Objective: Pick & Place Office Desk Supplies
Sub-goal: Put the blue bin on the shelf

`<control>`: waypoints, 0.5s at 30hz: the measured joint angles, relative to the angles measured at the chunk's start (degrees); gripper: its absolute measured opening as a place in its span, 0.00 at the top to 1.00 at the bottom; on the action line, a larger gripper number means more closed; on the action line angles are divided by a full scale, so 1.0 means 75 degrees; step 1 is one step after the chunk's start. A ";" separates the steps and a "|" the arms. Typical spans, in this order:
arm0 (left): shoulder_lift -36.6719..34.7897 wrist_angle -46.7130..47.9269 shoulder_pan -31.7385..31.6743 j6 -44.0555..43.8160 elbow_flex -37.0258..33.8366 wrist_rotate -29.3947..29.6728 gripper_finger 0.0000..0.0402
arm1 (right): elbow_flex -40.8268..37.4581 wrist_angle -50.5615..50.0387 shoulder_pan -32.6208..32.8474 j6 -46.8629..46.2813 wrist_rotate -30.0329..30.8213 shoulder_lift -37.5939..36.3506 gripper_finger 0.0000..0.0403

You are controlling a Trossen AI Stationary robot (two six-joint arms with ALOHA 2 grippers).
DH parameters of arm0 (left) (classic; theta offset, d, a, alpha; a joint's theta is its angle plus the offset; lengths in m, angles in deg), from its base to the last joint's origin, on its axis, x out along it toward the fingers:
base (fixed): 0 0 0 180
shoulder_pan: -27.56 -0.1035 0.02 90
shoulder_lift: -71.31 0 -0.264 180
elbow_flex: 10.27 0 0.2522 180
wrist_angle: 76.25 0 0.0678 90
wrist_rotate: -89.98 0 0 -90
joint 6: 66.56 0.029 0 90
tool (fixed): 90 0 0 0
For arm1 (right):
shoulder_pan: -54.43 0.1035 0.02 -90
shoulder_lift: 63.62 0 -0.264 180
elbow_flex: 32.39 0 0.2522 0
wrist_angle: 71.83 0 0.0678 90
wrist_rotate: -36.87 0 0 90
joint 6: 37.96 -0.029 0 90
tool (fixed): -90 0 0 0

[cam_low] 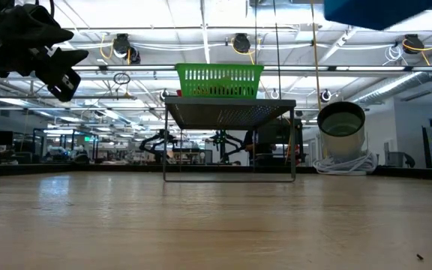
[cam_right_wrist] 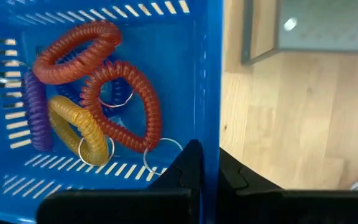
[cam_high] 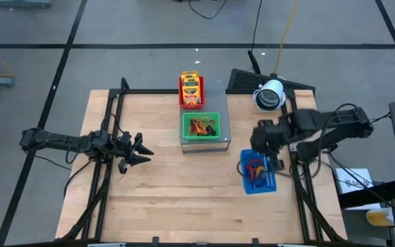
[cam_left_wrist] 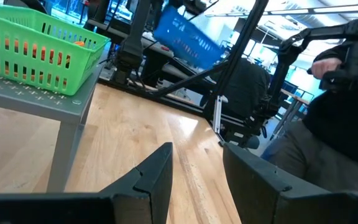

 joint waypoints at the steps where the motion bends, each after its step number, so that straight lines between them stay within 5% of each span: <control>1: 0.0000 0.0000 0.0001 0.0013 0.0000 0.0000 0.63 | 0.0199 -0.0051 -0.0214 0.0132 -0.0129 0.0075 1.00; 15: 0.0000 0.0000 0.0000 0.0020 0.0000 0.0000 0.63 | 0.2546 -0.0667 -0.3267 0.2621 -0.0600 0.1680 1.00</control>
